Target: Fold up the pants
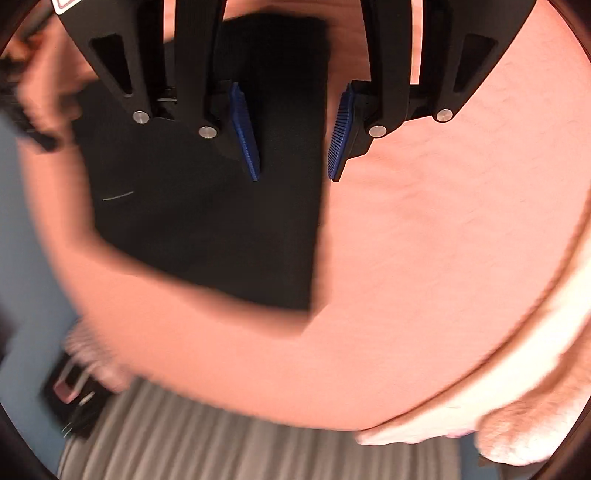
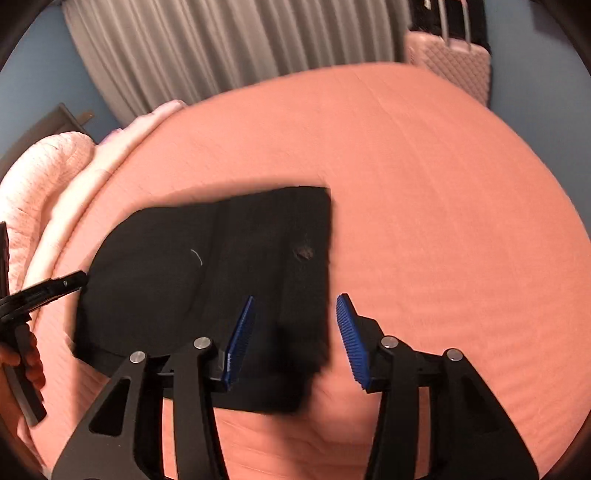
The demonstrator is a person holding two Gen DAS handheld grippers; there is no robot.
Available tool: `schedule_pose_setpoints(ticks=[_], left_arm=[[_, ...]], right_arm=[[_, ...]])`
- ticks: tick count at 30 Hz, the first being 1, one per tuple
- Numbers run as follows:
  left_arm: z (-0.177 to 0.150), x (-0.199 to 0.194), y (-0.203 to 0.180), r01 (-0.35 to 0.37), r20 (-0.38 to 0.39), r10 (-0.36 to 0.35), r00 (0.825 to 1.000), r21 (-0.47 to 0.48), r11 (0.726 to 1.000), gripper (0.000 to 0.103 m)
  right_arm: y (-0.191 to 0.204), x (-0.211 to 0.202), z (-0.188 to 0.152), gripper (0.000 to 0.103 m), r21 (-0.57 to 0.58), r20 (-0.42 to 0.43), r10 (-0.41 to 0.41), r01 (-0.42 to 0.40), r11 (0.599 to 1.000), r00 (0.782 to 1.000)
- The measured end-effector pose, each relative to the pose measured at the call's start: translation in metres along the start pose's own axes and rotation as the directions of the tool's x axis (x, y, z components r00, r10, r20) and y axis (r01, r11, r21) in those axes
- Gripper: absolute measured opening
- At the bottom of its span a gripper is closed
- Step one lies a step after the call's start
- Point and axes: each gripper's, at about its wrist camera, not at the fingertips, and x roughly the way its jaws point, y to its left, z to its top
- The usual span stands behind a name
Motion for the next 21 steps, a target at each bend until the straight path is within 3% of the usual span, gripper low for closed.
schedule_pose_setpoints(ticks=[1, 4, 6, 10, 12, 14, 16, 21], left_arm=[[-0.006, -0.003, 0.008, -0.033, 0.020, 0.033, 0.999, -0.004, 0.999, 0.038], [-0.020, -0.034, 0.024, 0.014, 0.104, -0.015, 0.994, 0.006, 1.000, 0.042], [-0.028, -0.057, 0.009, -0.054, 0.146, 0.038, 0.989, 0.105, 0.993, 0.056], [-0.055, -0.086, -0.030, -0.138, 0.202, 0.088, 0.976, 0.250, 0.958, 0.069], [-0.073, -0.095, -0.047, -0.163, 0.201, 0.108, 0.974, 0.278, 0.947, 0.071], [-0.078, -0.101, -0.066, -0.149, 0.193, 0.097, 0.976, 0.273, 0.950, 0.072], [-0.082, -0.101, -0.076, -0.155, 0.187, 0.106, 0.977, 0.267, 0.951, 0.079], [-0.068, -0.081, -0.091, -0.224, 0.168, 0.184, 0.968, 0.261, 0.939, 0.080]], right_arm=[[-0.005, -0.010, -0.007, 0.045, -0.006, 0.022, -0.007, 0.008, 1.000, 1.000], [-0.007, -0.033, -0.018, 0.051, -0.061, 0.053, 0.004, -0.001, 0.998, 0.999], [0.000, -0.048, -0.023, 0.063, -0.083, 0.074, 0.003, 0.003, 0.997, 0.997], [0.036, -0.078, -0.037, 0.065, -0.151, 0.095, -0.045, 0.059, 0.987, 0.994], [0.050, -0.090, -0.044, 0.068, -0.147, 0.115, -0.063, 0.079, 0.986, 0.991], [0.063, -0.100, -0.046, 0.080, -0.131, 0.127, -0.073, 0.090, 0.987, 0.989], [0.074, -0.106, -0.042, 0.081, -0.116, 0.165, -0.091, 0.111, 0.987, 0.982], [0.090, -0.091, -0.019, 0.086, -0.108, 0.172, -0.107, 0.127, 0.986, 0.979]])
